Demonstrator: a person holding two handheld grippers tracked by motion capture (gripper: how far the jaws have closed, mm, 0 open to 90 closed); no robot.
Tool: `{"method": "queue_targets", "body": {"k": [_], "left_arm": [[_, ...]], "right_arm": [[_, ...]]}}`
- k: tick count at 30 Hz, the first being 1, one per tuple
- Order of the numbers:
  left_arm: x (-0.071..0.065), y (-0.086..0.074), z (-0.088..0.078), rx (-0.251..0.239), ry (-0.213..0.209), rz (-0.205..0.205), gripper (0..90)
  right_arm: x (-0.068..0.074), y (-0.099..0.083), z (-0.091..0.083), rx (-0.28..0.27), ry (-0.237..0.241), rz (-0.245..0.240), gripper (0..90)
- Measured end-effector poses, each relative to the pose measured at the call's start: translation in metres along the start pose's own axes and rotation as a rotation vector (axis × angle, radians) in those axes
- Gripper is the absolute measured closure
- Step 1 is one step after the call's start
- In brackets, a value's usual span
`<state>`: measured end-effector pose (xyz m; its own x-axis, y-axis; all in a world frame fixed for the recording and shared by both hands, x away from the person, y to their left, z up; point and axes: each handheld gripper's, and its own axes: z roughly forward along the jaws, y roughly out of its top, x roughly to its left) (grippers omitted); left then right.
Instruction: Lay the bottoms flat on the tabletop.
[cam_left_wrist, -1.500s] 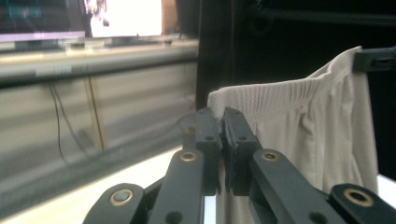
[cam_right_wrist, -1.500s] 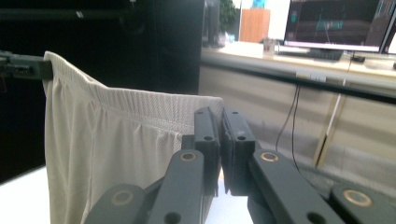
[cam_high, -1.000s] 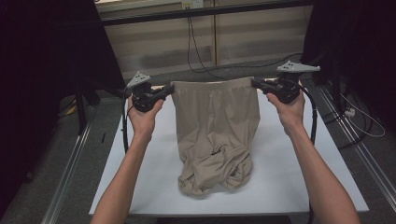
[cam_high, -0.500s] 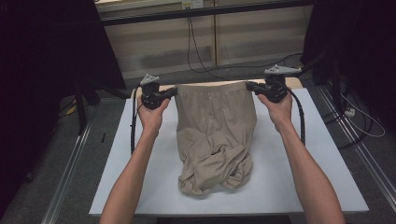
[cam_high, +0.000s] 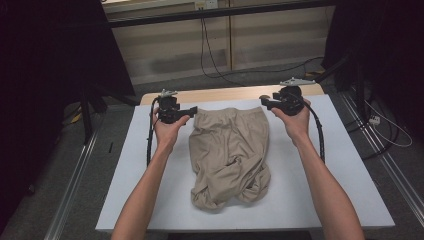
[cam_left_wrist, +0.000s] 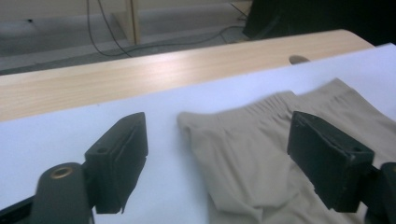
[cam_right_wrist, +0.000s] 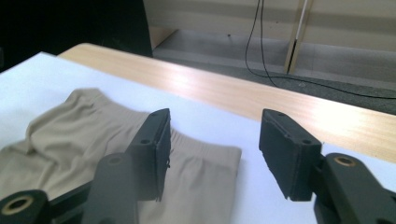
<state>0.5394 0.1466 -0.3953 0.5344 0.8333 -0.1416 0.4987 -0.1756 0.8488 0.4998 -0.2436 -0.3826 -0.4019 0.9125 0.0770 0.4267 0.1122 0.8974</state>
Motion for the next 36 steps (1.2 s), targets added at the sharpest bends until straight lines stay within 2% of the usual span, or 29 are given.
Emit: {"method": "queue_targets", "body": {"k": [2, 5, 7, 11, 13, 15, 17, 19, 21, 23, 25, 27, 29, 31, 34, 36], "left_arm": [[-0.002, -0.004, -0.004, 0.011, -0.004, 0.004, 16.6], [-0.006, -0.014, -0.014, 0.002, -0.023, -0.003, 14.1], [-0.010, -0.021, -0.022, 0.006, -0.018, 0.014, 13.3], [-0.021, -0.037, -0.038, 0.020, -0.034, 0.048, 11.1], [-0.028, -0.045, -0.047, 0.024, -0.046, 0.061, 9.2], [-0.035, -0.053, -0.057, 0.021, -0.072, 0.072, 9.1], [-0.042, -0.061, -0.067, 0.015, -0.081, 0.086, 9.2], [-0.048, -0.069, -0.077, 0.012, -0.095, 0.092, 9.2], [-0.055, -0.077, -0.086, 0.016, -0.106, 0.105, 9.2], [-0.061, -0.086, -0.095, 0.022, -0.117, 0.112, 9.2], [-0.067, -0.096, -0.105, 0.028, -0.131, 0.108, 9.2], [-0.076, -0.111, -0.113, 0.017, -0.145, 0.086, 9.1], [-0.085, -0.122, -0.115, 0.036, -0.153, 0.110, 10.0], [-0.091, -0.124, -0.112, 0.054, -0.179, 0.139, 10.0], [-0.094, -0.126, -0.108, 0.060, -0.183, 0.154, 9.9], [-0.094, -0.126, -0.107, 0.076, -0.183, 0.156, 9.7]], "right_arm": [[0.006, -0.005, -0.005, 0.002, 0.029, -0.002, 39.1], [0.020, -0.016, -0.014, 0.016, 0.085, -0.025, 38.3], [0.031, -0.025, -0.022, 0.019, 0.131, -0.027, 38.9], [0.058, -0.041, -0.039, 0.059, 0.215, -0.076, 51.6], [0.072, -0.047, -0.050, 0.078, 0.266, -0.116, 60.7], [0.084, -0.054, -0.061, 0.082, 0.295, -0.137, 66.8], [0.095, -0.061, -0.074, 0.071, 0.335, -0.143, 75.2], [0.106, -0.068, -0.085, 0.075, 0.356, -0.168, 78.4], [0.117, -0.077, -0.095, 0.079, 0.397, -0.176, 78.5], [0.130, -0.085, -0.102, 0.090, 0.429, -0.190, 74.9], [0.143, -0.092, -0.109, 0.098, 0.463, -0.202, 64.6], [0.156, -0.100, -0.113, 0.105, 0.490, -0.207, 53.8], [0.169, -0.108, -0.111, 0.128, 0.501, -0.250, 44.8], [0.179, -0.116, -0.104, 0.152, 0.464, -0.286, 31.8], [0.183, -0.126, -0.088, 0.189, 0.411, -0.298, 22.4], [0.182, -0.128, -0.080, 0.204, 0.364, -0.285, 27.9]]}}
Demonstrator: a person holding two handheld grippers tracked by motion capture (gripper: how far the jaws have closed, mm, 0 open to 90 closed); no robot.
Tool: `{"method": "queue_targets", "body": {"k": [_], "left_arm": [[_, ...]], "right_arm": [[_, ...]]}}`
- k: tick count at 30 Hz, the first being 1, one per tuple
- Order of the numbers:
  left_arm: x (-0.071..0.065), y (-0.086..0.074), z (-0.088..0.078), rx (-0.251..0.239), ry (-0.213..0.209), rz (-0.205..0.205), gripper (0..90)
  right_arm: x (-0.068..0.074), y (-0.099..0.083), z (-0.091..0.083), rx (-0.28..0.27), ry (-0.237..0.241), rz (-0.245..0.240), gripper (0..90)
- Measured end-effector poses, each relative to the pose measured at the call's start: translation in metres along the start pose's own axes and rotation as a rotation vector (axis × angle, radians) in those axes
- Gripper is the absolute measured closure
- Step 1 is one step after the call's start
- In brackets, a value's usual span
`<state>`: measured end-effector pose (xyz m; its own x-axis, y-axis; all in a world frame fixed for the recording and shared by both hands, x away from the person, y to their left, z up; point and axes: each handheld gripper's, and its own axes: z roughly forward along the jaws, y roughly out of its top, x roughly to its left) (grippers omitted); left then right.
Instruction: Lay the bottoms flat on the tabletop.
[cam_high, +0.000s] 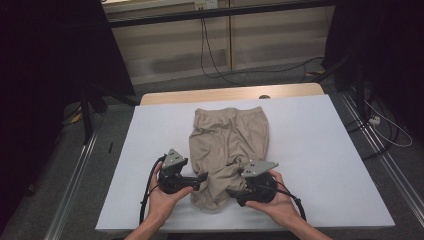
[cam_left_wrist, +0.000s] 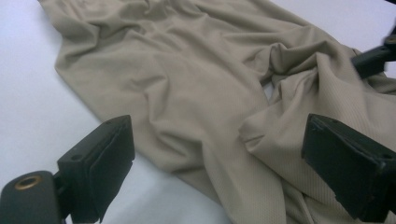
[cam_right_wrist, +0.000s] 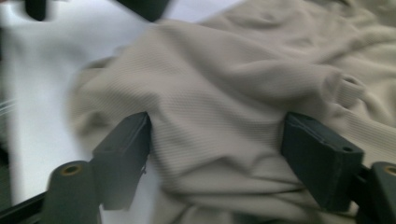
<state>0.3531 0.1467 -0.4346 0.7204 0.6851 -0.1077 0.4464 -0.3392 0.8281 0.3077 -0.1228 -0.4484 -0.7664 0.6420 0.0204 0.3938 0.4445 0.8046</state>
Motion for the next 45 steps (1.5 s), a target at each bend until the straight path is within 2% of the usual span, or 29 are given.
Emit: {"method": "queue_targets", "body": {"k": [1, 2, 4, 5, 8, 12, 17, 20, 23, 27, 29, 30, 31, 34, 35, 37, 38, 39, 41, 43, 45], "left_arm": [[0.000, 0.000, 0.000, -0.004, 0.001, 0.003, 9.7], [0.000, 0.000, 0.000, -0.005, 0.003, 0.007, 9.4], [-0.002, 0.000, 0.000, 0.004, -0.023, 0.000, 9.2], [-0.004, 0.000, 0.000, 0.014, -0.038, 0.000, 9.6], [-0.013, 0.001, -0.001, 0.021, -0.061, 0.020, 10.0], [-0.028, 0.002, 0.003, 0.040, -0.091, 0.079, 12.5], [-0.044, 0.000, 0.012, 0.084, -0.143, 0.155, 18.5], [-0.052, -0.001, 0.017, 0.102, -0.177, 0.178, 23.3], [-0.058, -0.003, 0.021, 0.124, -0.209, 0.199, 28.9], [-0.059, -0.005, 0.027, 0.159, -0.206, 0.203, 31.4], [-0.057, -0.006, 0.031, 0.178, -0.185, 0.213, 36.3], [-0.056, -0.006, 0.032, 0.187, -0.177, 0.209, 41.2], [-0.054, -0.006, 0.032, 0.184, -0.187, 0.203, 48.8], [-0.047, -0.003, 0.027, 0.157, -0.203, 0.174, 75.5], [-0.044, -0.001, 0.025, 0.143, -0.217, 0.148, 79.1], [-0.038, 0.004, 0.020, 0.105, -0.216, 0.109, 82.2], [-0.035, 0.007, 0.018, 0.088, -0.214, 0.095, 82.6], [-0.032, 0.010, 0.016, 0.067, -0.208, 0.084, 82.8], [-0.027, 0.018, 0.013, 0.032, -0.198, 0.056, 83.0], [-0.021, 0.026, 0.011, 0.001, -0.198, 0.031, 83.1], [-0.015, 0.033, 0.009, -0.029, -0.179, 0.013, 83.0]], "right_arm": [[-0.003, 0.001, 0.002, 0.003, 0.001, -0.002, 41.1], [-0.006, 0.001, 0.002, -0.008, 0.011, -0.007, 60.6], [-0.012, 0.000, -0.001, -0.039, 0.038, 0.039, 73.5], [-0.015, 0.000, -0.005, -0.050, 0.042, 0.049, 75.9], [-0.023, 0.000, -0.017, -0.091, 0.064, 0.087, 77.7], [-0.037, 0.001, -0.034, -0.142, 0.017, 0.128, 79.8], [-0.058, 0.001, -0.053, -0.175, -0.062, 0.146, 80.7], [-0.074, -0.002, -0.062, -0.185, -0.125, 0.167, 80.7], [-0.089, -0.006, -0.067, -0.173, -0.197, 0.160, 80.7], [-0.106, -0.010, -0.068, -0.164, -0.257, 0.182, 80.4], [-0.111, -0.011, -0.063, -0.148, -0.247, 0.195, 76.0], [-0.112, -0.012, -0.061, -0.139, -0.248, 0.202, 68.4], [-0.111, -0.012, -0.059, -0.130, -0.253, 0.206, 60.7], [-0.103, -0.008, -0.063, -0.143, -0.264, 0.191, 49.0], [-0.100, -0.006, -0.066, -0.155, -0.260, 0.188, 47.2], [-0.091, 0.000, -0.072, -0.177, -0.245, 0.164, 47.5], [-0.086, 0.002, -0.074, -0.185, -0.227, 0.149, 51.8], [-0.081, 0.004, -0.074, -0.185, -0.190, 0.135, 58.6], [-0.069, 0.005, -0.067, -0.158, -0.121, 0.102, 65.6], [-0.058, 0.002, -0.053, -0.106, -0.070, 0.067, 70.9], [-0.050, -0.003, -0.040, -0.057, -0.026, 0.042, 67.6]]}}
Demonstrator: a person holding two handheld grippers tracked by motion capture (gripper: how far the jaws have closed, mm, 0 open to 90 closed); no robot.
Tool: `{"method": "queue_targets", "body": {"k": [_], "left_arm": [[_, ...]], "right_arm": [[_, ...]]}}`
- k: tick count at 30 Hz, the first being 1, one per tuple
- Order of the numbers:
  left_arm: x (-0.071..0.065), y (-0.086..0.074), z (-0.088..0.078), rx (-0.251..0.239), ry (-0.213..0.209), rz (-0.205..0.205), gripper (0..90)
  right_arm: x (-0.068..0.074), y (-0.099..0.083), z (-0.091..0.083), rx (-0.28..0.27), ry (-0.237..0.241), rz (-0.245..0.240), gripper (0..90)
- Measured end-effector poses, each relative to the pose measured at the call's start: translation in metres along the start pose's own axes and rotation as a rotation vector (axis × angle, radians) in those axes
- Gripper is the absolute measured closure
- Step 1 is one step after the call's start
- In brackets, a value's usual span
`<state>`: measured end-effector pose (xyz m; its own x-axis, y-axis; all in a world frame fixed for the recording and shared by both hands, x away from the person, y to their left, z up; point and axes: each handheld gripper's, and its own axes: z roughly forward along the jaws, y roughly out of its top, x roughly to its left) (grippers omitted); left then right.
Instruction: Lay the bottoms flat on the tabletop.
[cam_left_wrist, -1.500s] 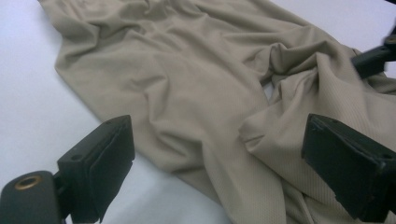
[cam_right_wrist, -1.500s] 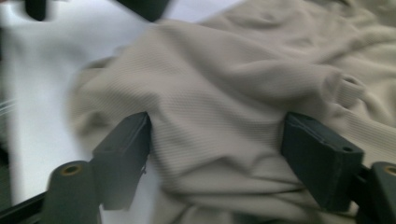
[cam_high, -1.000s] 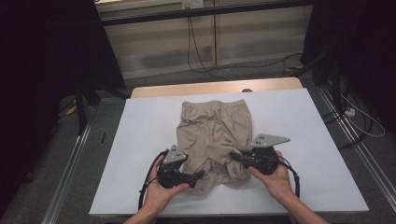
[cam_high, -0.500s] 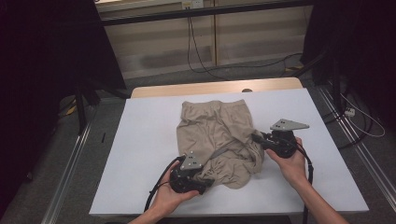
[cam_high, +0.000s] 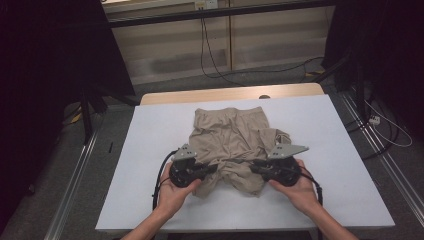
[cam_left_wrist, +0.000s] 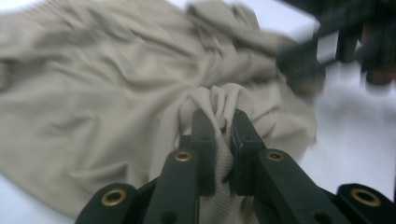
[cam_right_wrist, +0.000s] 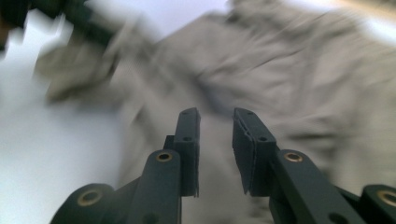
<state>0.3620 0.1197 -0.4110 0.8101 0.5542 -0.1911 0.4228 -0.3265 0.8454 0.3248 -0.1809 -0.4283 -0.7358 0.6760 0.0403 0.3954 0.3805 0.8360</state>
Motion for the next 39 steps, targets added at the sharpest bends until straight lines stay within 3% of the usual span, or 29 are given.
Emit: {"method": "queue_targets", "body": {"k": [5, 8, 11, 14, 16, 18, 19, 21, 24, 31, 33, 35, 39], "left_arm": [[0.021, -0.008, 0.003, -0.003, 0.095, -0.040, 82.7], [0.035, -0.014, 0.006, 0.008, 0.120, -0.074, 81.8], [0.040, -0.016, 0.009, 0.015, 0.145, -0.068, 77.9], [0.042, -0.018, 0.013, 0.029, 0.154, -0.055, 73.7], [0.042, -0.020, 0.014, 0.040, 0.152, -0.055, 70.3], [0.042, -0.022, 0.014, 0.041, 0.151, -0.057, 68.8], [0.041, -0.022, 0.014, 0.041, 0.147, -0.056, 67.5], [0.039, -0.023, 0.012, 0.039, 0.139, -0.054, 65.2], [0.035, -0.025, 0.008, 0.035, 0.123, -0.052, 60.5], [0.030, -0.027, 0.005, 0.036, 0.120, -0.053, 51.7], [0.029, -0.026, 0.005, 0.036, 0.120, -0.045, 48.8], [0.029, -0.026, 0.006, 0.034, 0.122, -0.055, 44.1], [0.030, -0.023, 0.001, 0.017, 0.154, -0.051, 34.1]], "right_arm": [[0.009, -0.006, 0.016, 0.077, 0.026, -0.027, 40.2], [0.013, -0.012, 0.026, 0.129, -0.004, -0.068, 30.1], [0.014, -0.016, 0.038, 0.176, -0.024, -0.101, 25.1], [0.010, -0.014, 0.048, 0.171, -0.017, -0.075, 18.9], [0.008, -0.013, 0.050, 0.162, -0.014, -0.065, 24.0], [0.007, -0.012, 0.046, 0.161, -0.017, -0.068, 48.7], [0.007, -0.012, 0.043, 0.161, -0.025, -0.067, 67.9], [0.008, -0.012, 0.038, 0.160, 0.003, -0.052, 79.5], [0.020, -0.013, 0.032, 0.174, 0.051, -0.067, 81.4], [0.066, -0.016, 0.019, 0.177, 0.301, -0.072, 81.6], [0.075, -0.013, 0.019, 0.161, 0.334, -0.073, 78.8], [0.073, -0.011, 0.022, 0.143, 0.308, -0.049, 65.1], [0.053, -0.008, 0.026, 0.101, 0.129, -0.018, 42.9]]}}
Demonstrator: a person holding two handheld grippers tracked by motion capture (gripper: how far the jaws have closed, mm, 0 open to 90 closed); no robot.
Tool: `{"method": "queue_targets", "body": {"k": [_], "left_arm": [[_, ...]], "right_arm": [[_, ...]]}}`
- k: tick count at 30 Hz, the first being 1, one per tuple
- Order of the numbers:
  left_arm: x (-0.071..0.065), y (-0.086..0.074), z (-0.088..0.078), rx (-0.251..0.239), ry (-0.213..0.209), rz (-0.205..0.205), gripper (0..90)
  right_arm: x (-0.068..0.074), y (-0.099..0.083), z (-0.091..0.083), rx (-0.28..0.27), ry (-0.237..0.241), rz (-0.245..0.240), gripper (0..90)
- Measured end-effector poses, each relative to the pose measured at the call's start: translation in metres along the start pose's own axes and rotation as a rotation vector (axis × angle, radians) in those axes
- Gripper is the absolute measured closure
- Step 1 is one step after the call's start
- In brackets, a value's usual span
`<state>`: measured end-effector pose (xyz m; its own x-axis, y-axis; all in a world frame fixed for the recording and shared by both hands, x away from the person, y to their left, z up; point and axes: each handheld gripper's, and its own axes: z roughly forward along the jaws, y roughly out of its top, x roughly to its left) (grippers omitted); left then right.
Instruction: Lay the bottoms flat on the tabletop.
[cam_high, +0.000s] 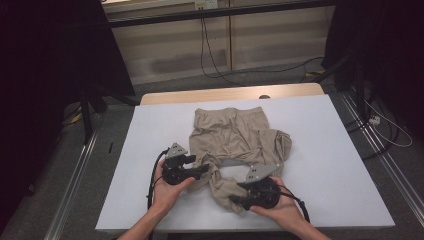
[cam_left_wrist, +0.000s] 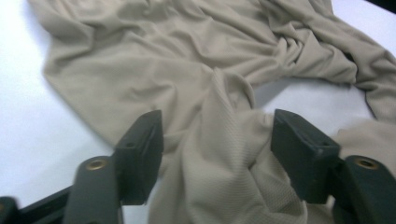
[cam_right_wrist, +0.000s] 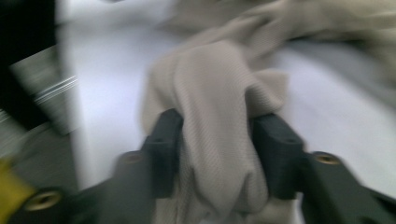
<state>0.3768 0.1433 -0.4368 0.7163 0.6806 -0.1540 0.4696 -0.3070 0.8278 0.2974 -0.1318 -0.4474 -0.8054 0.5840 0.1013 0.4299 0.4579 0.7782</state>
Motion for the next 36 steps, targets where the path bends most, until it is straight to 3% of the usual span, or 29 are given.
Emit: {"method": "queue_targets", "body": {"k": [4, 5, 7, 8, 10, 12, 14, 16, 17, 19, 20, 23, 25, 26, 27, 28, 30, 32, 36], "left_arm": [[-0.002, 0.004, -0.016, -0.027, 0.020, -0.003, 32.7], [-0.005, 0.004, -0.022, -0.034, -0.002, 0.001, 35.2], [-0.012, 0.003, -0.033, -0.043, -0.041, 0.022, 47.0], [-0.016, 0.001, -0.038, -0.040, -0.064, 0.038, 53.9], [-0.024, -0.004, -0.043, -0.018, -0.098, 0.065, 66.4], [-0.031, -0.016, -0.040, 0.033, -0.119, 0.090, 70.0], [-0.036, -0.026, -0.032, 0.089, -0.125, 0.097, 68.1], [-0.038, -0.028, -0.021, 0.124, -0.105, 0.102, 59.7], [-0.038, -0.028, -0.016, 0.132, -0.101, 0.107, 54.9], [-0.037, -0.026, -0.006, 0.144, -0.084, 0.129, 50.5], [-0.036, -0.025, -0.003, 0.147, -0.066, 0.140, 47.6], [-0.030, -0.025, 0.003, 0.159, -0.046, 0.129, 43.0], [-0.027, -0.025, 0.004, 0.164, -0.035, 0.126, 41.9], [-0.027, -0.025, 0.004, 0.164, -0.034, 0.123, 42.0], [-0.027, -0.025, 0.003, 0.153, -0.032, 0.116, 42.1], [-0.027, -0.024, 0.002, 0.155, -0.034, 0.118, 42.3], [-0.027, -0.024, 0.000, 0.145, -0.043, 0.099, 43.6], [-0.027, -0.023, -0.002, 0.135, -0.053, 0.086, 44.1], [-0.029, -0.023, -0.009, 0.113, -0.074, 0.073, 45.8]], "right_arm": [[-0.025, 0.001, -0.009, -0.031, -0.161, 0.057, 36.4], [-0.029, 0.001, -0.013, -0.040, -0.191, 0.068, 36.2], [-0.034, 0.000, -0.022, -0.066, -0.225, 0.094, 42.2], [-0.034, 0.000, -0.027, -0.077, -0.224, 0.090, 52.2], [-0.028, 0.001, -0.035, -0.105, -0.151, 0.073, 69.1], [-0.016, 0.003, -0.038, -0.114, -0.073, 0.033, 77.0], [-0.002, 0.003, -0.032, -0.097, 0.003, -0.010, 75.5], [0.007, 0.003, -0.017, -0.038, 0.042, -0.037, 61.8], [0.010, 0.002, -0.009, -0.015, 0.045, -0.049, 51.8], [0.010, 0.001, 0.007, 0.028, -0.002, -0.060, 30.7], [0.008, 0.002, 0.013, 0.053, -0.029, -0.077, 25.6], [0.001, 0.005, 0.027, 0.070, -0.073, -0.102, 16.5], [-0.005, 0.005, 0.037, 0.086, -0.075, -0.079, 17.0], [-0.005, 0.005, 0.038, 0.074, -0.085, -0.072, 22.0], [-0.005, 0.006, 0.037, 0.076, -0.073, -0.076, 33.7], [-0.004, 0.007, 0.035, 0.066, -0.045, -0.074, 51.9], [0.001, 0.006, 0.032, 0.059, -0.046, -0.075, 65.4], [0.006, 0.005, 0.029, 0.055, -0.011, -0.084, 70.2], [0.028, 0.002, 0.024, 0.061, 0.106, -0.084, 71.0]]}}
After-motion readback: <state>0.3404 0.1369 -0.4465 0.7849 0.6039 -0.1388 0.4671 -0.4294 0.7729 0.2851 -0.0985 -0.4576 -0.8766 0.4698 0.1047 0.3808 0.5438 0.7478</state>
